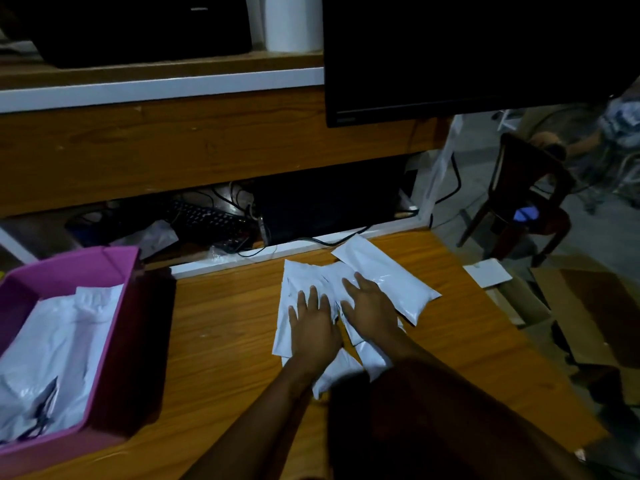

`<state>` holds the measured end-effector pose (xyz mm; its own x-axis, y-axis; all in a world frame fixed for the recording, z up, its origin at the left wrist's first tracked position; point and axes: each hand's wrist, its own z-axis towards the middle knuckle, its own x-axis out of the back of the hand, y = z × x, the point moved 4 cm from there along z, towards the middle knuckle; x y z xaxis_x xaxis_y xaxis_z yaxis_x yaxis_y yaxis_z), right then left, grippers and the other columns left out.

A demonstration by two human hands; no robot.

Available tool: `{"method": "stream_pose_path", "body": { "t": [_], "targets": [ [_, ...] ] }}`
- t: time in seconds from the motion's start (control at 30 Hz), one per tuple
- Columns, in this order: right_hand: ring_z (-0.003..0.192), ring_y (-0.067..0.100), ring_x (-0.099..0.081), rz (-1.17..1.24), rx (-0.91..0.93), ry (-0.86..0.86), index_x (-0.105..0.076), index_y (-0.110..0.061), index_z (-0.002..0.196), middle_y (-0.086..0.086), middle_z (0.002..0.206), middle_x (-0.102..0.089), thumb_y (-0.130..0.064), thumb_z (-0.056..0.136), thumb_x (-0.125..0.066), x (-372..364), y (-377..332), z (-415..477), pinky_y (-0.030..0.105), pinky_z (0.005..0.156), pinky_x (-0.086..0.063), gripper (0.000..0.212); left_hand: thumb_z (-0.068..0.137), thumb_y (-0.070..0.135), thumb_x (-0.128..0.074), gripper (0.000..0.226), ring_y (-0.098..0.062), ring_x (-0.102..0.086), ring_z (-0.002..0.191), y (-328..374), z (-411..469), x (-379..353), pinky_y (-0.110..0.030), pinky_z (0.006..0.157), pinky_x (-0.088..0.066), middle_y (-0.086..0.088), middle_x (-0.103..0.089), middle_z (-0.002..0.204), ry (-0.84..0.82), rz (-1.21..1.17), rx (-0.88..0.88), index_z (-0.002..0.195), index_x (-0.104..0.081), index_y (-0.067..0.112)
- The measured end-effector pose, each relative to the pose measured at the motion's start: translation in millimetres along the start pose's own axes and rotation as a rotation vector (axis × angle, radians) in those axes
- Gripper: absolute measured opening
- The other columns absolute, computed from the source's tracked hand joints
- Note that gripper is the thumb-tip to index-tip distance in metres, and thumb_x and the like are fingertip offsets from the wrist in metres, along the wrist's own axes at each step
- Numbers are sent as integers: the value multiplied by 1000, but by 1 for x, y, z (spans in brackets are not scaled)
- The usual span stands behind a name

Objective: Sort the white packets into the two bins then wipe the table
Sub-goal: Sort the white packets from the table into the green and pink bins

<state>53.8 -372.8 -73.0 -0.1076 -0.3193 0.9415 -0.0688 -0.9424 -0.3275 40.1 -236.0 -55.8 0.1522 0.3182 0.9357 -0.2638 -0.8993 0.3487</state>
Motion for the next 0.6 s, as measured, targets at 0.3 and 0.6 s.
{"method": "stream_pose_path", "body": {
  "t": [0.3,0.6],
  "targets": [
    [133,29,-39,-79,-42,-36,-43,-25,143,7,156,-32,-27,97,-44,10,-11,10,35,101,-41,46,85,16,-50,53,-34,-26,143,-21,10,43,-41,119,-21,-16,-35,152,223,-205,-85,136,-49,1],
    [131,34,-46,163,-66,282,-60,-8,130,17,143,-48,-18,91,-54,45,-55,-9,43,103,-42,41,91,12,-51,60,-21,-14,148,-52,-4,106,-32,118,-16,-4,-23,159,303,-307,-217,148,-33,7]
  ]
}}
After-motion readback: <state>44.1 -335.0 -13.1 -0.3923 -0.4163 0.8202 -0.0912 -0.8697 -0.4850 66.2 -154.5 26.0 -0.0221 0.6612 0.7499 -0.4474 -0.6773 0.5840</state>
